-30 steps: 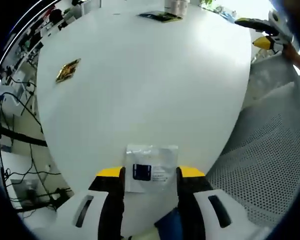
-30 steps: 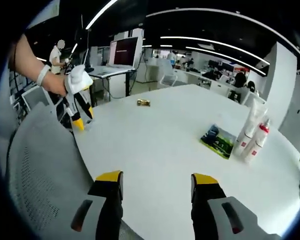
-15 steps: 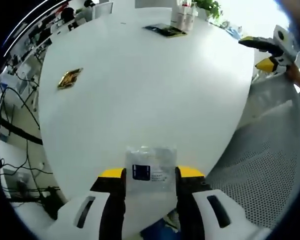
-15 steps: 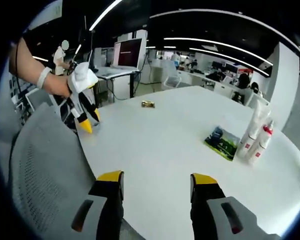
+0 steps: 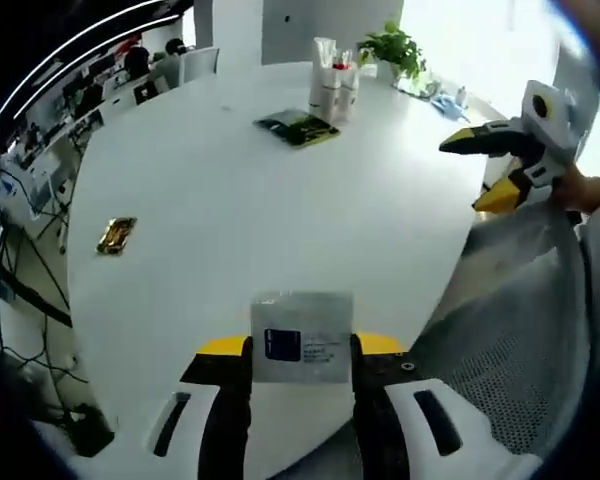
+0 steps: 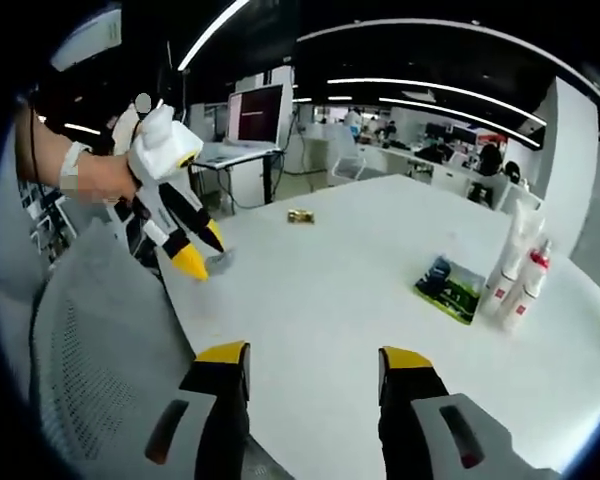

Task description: Arrange the skincare products in the storage area until every visible bottle or jar stands upright without overlapping.

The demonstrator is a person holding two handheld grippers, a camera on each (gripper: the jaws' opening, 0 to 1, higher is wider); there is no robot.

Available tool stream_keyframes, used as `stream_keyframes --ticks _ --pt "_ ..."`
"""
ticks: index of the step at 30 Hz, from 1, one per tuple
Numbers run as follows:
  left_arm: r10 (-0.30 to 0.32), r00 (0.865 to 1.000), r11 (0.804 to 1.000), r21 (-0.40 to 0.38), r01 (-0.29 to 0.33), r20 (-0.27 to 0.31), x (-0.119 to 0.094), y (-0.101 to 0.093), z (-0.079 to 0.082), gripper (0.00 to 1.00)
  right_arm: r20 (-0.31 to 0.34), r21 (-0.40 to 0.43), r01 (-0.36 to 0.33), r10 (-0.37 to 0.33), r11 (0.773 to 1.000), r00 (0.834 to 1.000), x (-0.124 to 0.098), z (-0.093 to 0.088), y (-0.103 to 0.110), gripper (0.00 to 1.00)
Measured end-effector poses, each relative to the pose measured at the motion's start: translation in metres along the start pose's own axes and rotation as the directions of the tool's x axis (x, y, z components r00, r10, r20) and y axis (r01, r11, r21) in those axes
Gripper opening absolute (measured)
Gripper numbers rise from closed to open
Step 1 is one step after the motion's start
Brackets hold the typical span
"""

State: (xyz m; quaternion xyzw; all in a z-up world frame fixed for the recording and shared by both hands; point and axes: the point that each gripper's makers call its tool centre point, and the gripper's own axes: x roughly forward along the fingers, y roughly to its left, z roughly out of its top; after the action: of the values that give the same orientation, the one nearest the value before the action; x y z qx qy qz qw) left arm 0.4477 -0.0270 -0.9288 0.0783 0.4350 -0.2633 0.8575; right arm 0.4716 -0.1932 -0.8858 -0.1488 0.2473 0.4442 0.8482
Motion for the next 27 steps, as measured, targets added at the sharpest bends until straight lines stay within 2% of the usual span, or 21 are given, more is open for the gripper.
stream_keyframes --ticks 1,4,6,7,9,10,12,13,14,15,16,17,19,20,22,23,24,27 --pt "-0.006 1.000 1.000 0.006 0.006 0.010 -0.001 -0.004 0.004 0.35 0.009 0.006 -0.008 0.008 1.000 1.000 -0.001 0.003 0.001 0.47" --pt "-0.029 0.998 1.000 0.007 0.029 0.055 -0.003 -0.019 0.020 0.35 0.051 0.094 -0.064 0.059 0.994 0.997 -0.001 0.015 0.012 0.45" --pt "-0.040 0.996 0.999 0.013 0.040 0.075 -0.005 -0.028 0.029 0.35 0.099 0.182 -0.140 0.124 0.973 0.987 0.000 0.027 0.025 0.42" --pt "-0.050 0.995 0.999 0.025 0.048 0.089 -0.006 -0.034 0.035 0.35 0.122 0.261 -0.187 0.160 0.947 0.980 0.000 0.032 0.033 0.41" --pt "-0.057 0.993 0.997 0.048 0.052 0.107 -0.008 -0.043 0.045 0.35 0.163 0.340 -0.228 0.182 0.912 0.970 0.002 0.038 0.037 0.36" --pt "-0.068 0.991 0.996 0.062 0.061 0.116 -0.009 -0.048 0.049 0.35 0.183 0.406 -0.271 0.213 0.873 0.960 0.004 0.040 0.042 0.35" --pt "-0.074 0.989 0.993 0.101 0.061 0.131 -0.011 -0.057 0.057 0.35 0.199 0.488 -0.306 0.237 0.818 0.951 0.008 0.038 0.046 0.36" --pt "-0.085 0.988 0.989 0.133 0.068 0.132 -0.011 -0.063 0.060 0.35 0.207 0.508 -0.321 0.248 0.799 0.946 0.008 0.037 0.048 0.36" --pt "-0.092 0.988 0.986 0.151 0.072 0.125 -0.012 -0.068 0.061 0.35 0.214 0.552 -0.340 0.265 0.762 0.940 0.009 0.035 0.051 0.36" --pt "-0.094 0.988 0.982 0.173 0.072 0.120 -0.012 -0.071 0.062 0.35 0.214 0.579 -0.343 0.267 0.740 0.939 0.009 0.034 0.051 0.35" --pt "-0.103 0.989 0.971 0.228 0.076 0.109 -0.012 -0.078 0.063 0.35 0.217 0.579 -0.348 0.272 0.737 0.937 0.008 0.034 0.050 0.34" --pt "-0.106 0.989 0.967 0.244 0.077 0.106 -0.012 -0.080 0.063 0.35 0.227 0.593 -0.361 0.281 0.720 0.932 0.007 0.035 0.049 0.30" --pt "-0.099 0.992 0.943 0.327 0.067 0.082 -0.011 -0.087 0.063 0.35 0.257 0.645 -0.382 0.283 0.662 0.924 0.006 0.038 0.046 0.25" --pt "-0.106 0.992 0.925 0.372 0.073 0.068 -0.011 -0.093 0.062 0.35 0.266 0.654 -0.388 0.283 0.649 0.922 0.006 0.039 0.045 0.23" --pt "-0.104 0.993 0.903 0.424 0.070 0.059 -0.011 -0.100 0.064 0.35 0.252 0.664 -0.379 0.285 0.645 0.925 0.007 0.034 0.043 0.20" --pt "-0.106 0.993 0.898 0.435 0.070 0.058 -0.012 -0.102 0.064 0.35 0.249 0.673 -0.384 0.296 0.631 0.922 0.008 0.033 0.045 0.18" --pt "-0.108 0.993 0.882 0.465 0.071 0.054 -0.012 -0.107 0.065 0.35 0.250 0.682 -0.396 0.313 0.615 0.916 0.008 0.033 0.049 0.16" --pt "-0.107 0.994 0.834 0.548 0.072 0.032 -0.011 -0.117 0.064 0.35 0.222 0.668 -0.394 0.336 0.631 0.915 0.009 0.029 0.055 0.08"
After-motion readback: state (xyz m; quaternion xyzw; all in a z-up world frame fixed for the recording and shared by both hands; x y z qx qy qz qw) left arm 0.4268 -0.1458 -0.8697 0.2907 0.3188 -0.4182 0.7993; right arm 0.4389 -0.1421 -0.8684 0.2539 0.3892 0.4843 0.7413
